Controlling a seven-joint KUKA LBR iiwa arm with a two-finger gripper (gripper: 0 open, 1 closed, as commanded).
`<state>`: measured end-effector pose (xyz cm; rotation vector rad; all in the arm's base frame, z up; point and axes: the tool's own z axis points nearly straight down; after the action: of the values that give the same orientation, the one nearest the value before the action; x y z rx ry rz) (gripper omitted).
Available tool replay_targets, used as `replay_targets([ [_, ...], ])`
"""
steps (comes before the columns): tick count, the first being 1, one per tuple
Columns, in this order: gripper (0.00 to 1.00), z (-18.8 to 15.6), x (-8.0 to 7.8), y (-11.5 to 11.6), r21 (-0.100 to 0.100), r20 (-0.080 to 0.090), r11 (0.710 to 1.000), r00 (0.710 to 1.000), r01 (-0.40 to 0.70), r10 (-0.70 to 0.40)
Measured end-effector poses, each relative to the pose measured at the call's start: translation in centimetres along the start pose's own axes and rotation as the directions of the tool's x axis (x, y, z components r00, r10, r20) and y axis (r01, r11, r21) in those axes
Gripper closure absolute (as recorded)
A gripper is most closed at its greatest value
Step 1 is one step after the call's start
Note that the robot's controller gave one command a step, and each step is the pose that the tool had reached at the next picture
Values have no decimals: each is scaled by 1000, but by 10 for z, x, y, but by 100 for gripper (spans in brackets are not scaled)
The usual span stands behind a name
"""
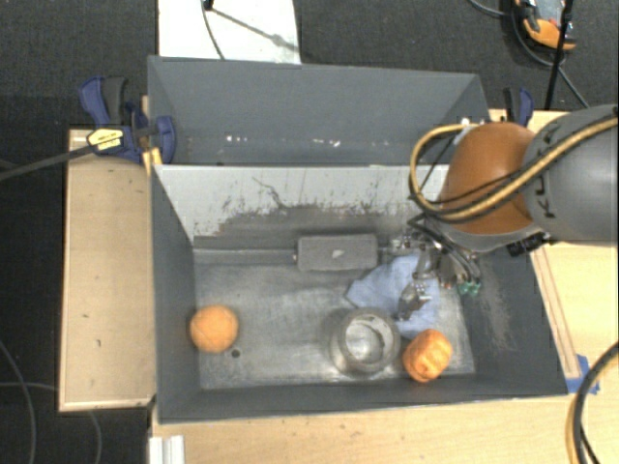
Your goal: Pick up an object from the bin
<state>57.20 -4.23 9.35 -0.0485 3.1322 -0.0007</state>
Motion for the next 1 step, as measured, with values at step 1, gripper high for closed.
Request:
replay_targets([
  [1,0,22,-9,-7,-3,-4,1000,1000,-1,1],
])
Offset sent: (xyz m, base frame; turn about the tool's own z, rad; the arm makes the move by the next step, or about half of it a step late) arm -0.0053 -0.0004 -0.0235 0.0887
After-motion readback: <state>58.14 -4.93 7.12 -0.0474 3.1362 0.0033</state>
